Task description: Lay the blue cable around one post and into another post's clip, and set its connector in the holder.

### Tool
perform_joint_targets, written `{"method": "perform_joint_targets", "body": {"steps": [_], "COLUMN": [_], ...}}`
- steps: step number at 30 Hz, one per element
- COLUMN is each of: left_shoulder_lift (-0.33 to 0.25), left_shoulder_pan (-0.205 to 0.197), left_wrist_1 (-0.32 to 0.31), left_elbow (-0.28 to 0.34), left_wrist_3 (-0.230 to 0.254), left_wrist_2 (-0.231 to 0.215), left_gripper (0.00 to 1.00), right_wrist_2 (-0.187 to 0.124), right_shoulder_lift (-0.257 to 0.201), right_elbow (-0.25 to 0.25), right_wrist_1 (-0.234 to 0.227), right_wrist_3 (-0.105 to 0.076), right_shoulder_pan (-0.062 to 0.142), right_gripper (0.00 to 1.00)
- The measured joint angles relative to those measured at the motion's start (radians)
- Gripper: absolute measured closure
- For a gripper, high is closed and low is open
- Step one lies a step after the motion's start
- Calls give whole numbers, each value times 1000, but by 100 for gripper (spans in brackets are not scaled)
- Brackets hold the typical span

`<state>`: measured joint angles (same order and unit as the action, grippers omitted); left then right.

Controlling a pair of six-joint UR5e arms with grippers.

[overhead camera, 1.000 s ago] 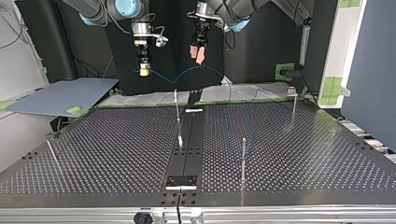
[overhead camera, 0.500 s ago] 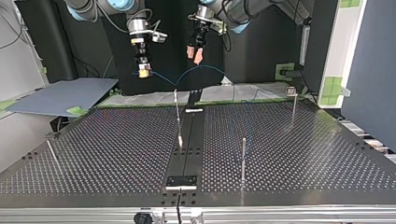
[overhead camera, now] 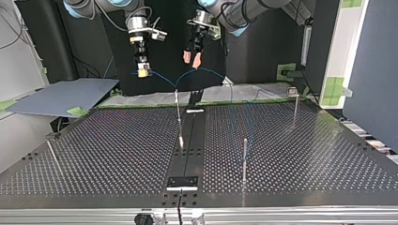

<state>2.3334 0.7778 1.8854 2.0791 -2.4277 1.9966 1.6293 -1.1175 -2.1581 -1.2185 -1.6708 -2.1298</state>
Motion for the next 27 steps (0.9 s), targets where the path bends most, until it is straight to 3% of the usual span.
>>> {"method": "perform_joint_targets", "body": {"steps": [18, 27], "left_shoulder_lift": [26, 95], "left_shoulder_pan": [15, 13], "left_wrist_1": [26, 19], "left_elbow": [-36, -75], "left_wrist_3": [-39, 1], "left_wrist_2": [-23, 48], "left_gripper": [0, 0], "right_wrist_2": [-63, -67], "right_shoulder_lift": [1, 0], "right_elbow": [-4, -4], "right_wrist_1": [11, 17], "right_wrist_3": [-1, -3], "right_shoulder_pan": [-38, -61], "right_gripper": [88, 88]}}
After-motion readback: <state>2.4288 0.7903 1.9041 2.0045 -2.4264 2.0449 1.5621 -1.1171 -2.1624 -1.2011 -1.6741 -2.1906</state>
